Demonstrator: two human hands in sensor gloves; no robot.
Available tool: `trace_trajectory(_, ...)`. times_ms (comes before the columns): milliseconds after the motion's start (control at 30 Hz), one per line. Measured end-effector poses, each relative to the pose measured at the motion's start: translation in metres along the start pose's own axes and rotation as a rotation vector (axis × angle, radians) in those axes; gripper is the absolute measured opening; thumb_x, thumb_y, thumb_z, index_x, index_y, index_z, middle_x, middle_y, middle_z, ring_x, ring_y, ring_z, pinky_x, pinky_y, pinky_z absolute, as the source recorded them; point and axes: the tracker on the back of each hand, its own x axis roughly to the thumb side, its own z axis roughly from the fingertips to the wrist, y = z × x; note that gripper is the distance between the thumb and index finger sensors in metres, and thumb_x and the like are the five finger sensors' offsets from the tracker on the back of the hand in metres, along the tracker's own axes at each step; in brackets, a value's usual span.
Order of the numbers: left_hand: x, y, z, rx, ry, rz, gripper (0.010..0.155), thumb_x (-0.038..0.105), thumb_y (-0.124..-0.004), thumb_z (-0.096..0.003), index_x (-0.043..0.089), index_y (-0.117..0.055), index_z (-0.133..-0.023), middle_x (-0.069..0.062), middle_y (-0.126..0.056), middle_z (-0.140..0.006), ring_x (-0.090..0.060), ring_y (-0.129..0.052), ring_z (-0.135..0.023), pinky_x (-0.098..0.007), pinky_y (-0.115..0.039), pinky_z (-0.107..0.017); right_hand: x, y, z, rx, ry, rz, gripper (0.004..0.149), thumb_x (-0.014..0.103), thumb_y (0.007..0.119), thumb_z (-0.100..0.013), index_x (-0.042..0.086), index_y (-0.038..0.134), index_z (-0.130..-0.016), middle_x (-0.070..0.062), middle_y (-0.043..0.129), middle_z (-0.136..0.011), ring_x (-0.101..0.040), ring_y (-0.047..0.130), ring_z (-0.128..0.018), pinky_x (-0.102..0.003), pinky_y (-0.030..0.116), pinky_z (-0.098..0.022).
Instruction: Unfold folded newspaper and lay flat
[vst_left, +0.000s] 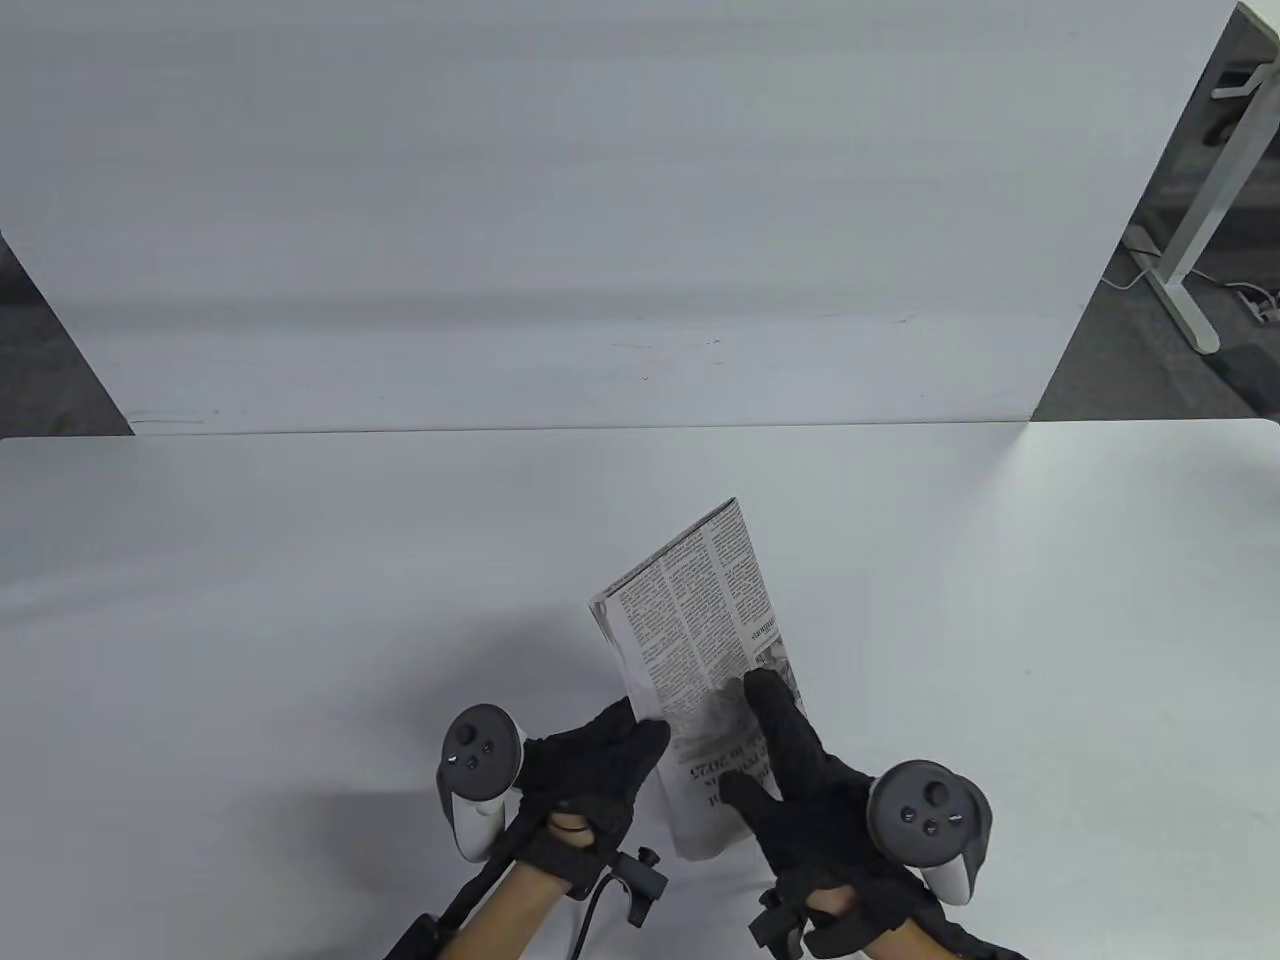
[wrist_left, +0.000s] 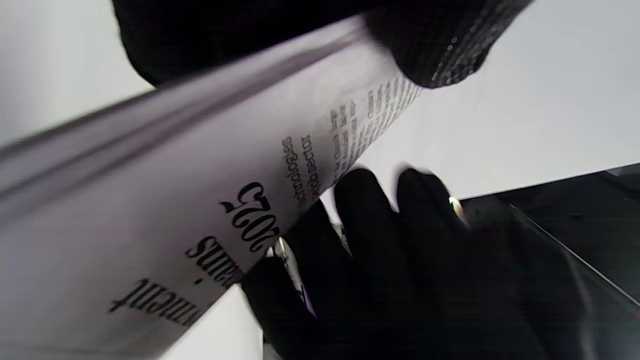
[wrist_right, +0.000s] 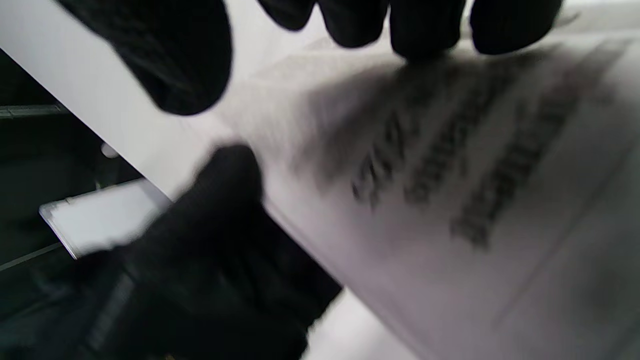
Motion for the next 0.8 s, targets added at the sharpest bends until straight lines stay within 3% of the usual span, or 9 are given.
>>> trace_trajectory(167,0.004,-0.015,0.003,-0.068,-0.013,-0.047,0.048,0.037,-0.08,-0.0466,0.019,-0.082,-0.091,-0.011,-0.099,-0.084,-0.036,-0.105,-0.075,-0.052,-0.078,-0.06,-0.008,0.008,0.002,0.075,0.022,-0.104,0.092,0.046,0.085,-0.041,0.009,0.03,-0.105,-0.028,0.035,-0.113,-0.062,0.043,-0.1,-0.075,0.049,-0.063)
trace_trajectory(633,0.001,-0.017,0.002,-0.132,0.009,0.039,0.048,0.041,-0.078,-0.0467,0.018,-0.087,-0.088,-0.012,-0.097,-0.083,-0.036,-0.105,-0.073,-0.052,-0.078,-0.059,-0.015,0.004,0.0,0.117,0.036,-0.264,0.095,0.05,0.088,-0.039,0.011,0.032,-0.106,-0.025,0.042,-0.114,-0.062,0.049,-0.099,-0.076,0.049,-0.063)
trace_trajectory(800,0.003,-0.017,0.003,-0.127,0.001,0.001,0.047,0.04,-0.078,-0.0467,0.018,-0.088,-0.087,-0.012,-0.098,-0.081,-0.036,-0.106,-0.073,-0.052,-0.078,-0.059,-0.016,0.004,0.002,0.094,0.049,-0.27,0.093,0.044,0.09,-0.039,0.011,0.035,-0.106,-0.025,0.047,-0.113,-0.062,0.054,-0.098,-0.076,0.05,-0.062)
